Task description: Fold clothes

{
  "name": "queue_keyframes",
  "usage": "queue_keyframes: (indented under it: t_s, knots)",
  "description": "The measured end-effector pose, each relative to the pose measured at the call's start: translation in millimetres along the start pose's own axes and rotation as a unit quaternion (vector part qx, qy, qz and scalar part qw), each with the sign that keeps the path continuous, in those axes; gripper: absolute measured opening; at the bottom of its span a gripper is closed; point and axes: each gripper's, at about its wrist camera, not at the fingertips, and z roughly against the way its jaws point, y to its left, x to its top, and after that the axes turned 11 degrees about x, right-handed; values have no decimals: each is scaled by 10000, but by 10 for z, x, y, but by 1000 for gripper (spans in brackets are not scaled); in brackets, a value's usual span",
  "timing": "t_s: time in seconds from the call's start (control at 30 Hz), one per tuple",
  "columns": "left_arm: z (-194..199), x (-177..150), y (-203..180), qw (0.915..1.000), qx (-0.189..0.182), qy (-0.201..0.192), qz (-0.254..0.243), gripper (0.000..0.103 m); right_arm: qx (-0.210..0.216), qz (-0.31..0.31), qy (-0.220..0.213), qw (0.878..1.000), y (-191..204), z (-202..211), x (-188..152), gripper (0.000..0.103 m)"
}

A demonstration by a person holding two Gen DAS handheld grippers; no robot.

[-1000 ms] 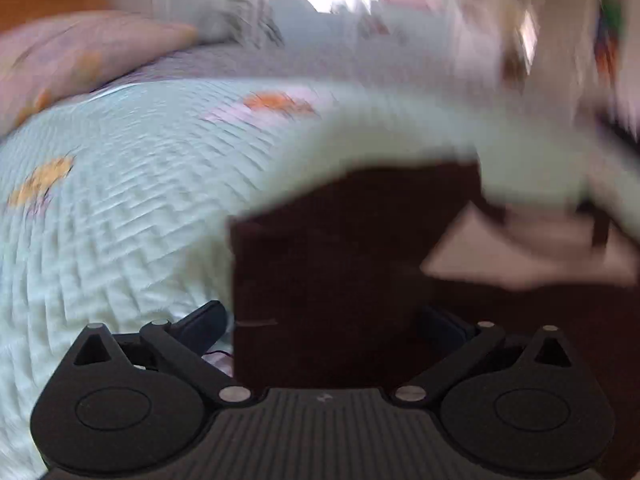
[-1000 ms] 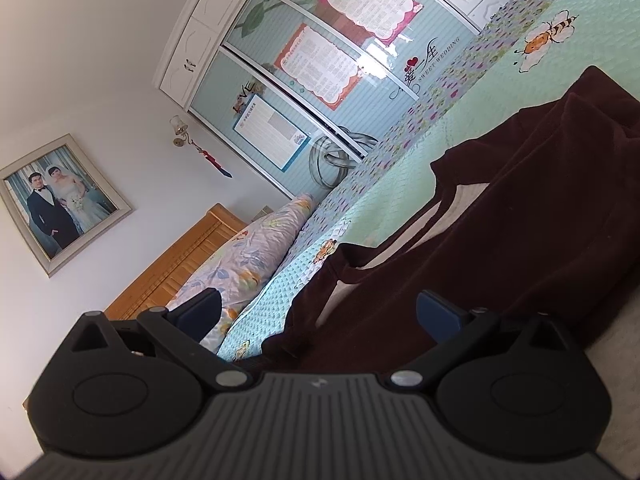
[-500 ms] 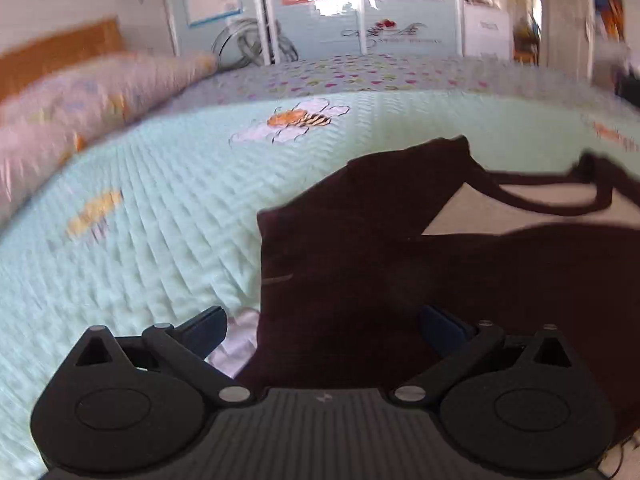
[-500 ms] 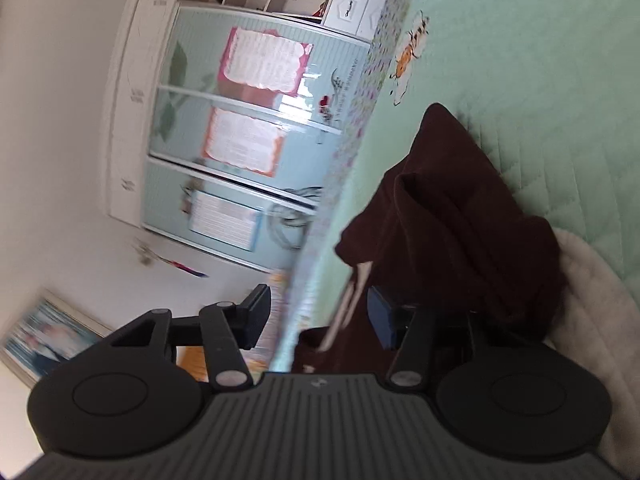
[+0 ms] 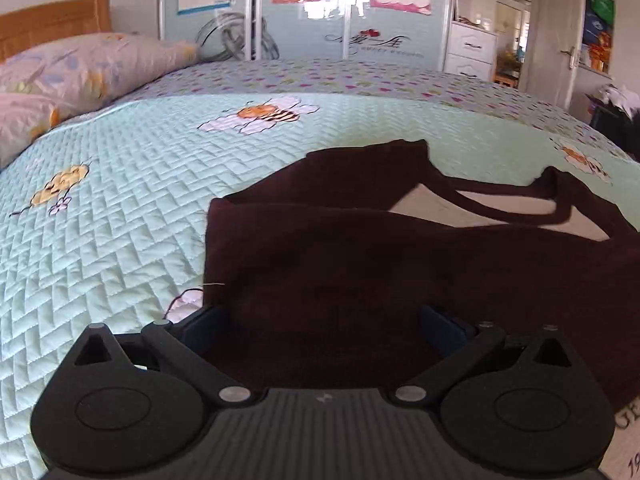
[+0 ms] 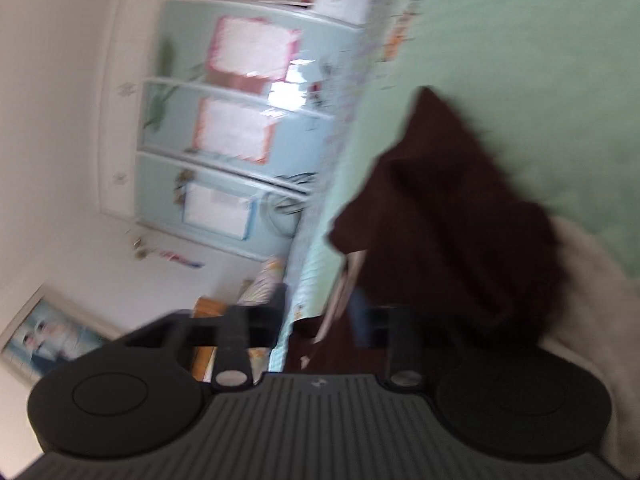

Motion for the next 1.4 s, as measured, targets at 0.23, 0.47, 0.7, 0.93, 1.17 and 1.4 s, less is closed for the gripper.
queue_keyframes:
  t_s: [0.23,0.47,0.7,0.93,1.17,1.4]
  knots:
    - [221,89,54,9989,445,2,140,103,843,237,-166,9960,191,108,-26,77]
    - [-46,87,104,9991,323,62,283,103,-663,736,-381,9944,123,141,78,0]
    - [-101,221,253,9970,392,467,468,103,-966,1015,-464,9890,143,135,-14,2]
    - [319,473,167,9937,604,-550,763,103,-492,1705,-904,9800,526,178,-1,69]
    - [-655,621,-9,9977,388,345,431,103,-878,1746,-229,9804,362,-89,0,56]
    - [-728,562,233,9927,468,407,1032,103,-1551,1392,-446,9770,174,18,70,12]
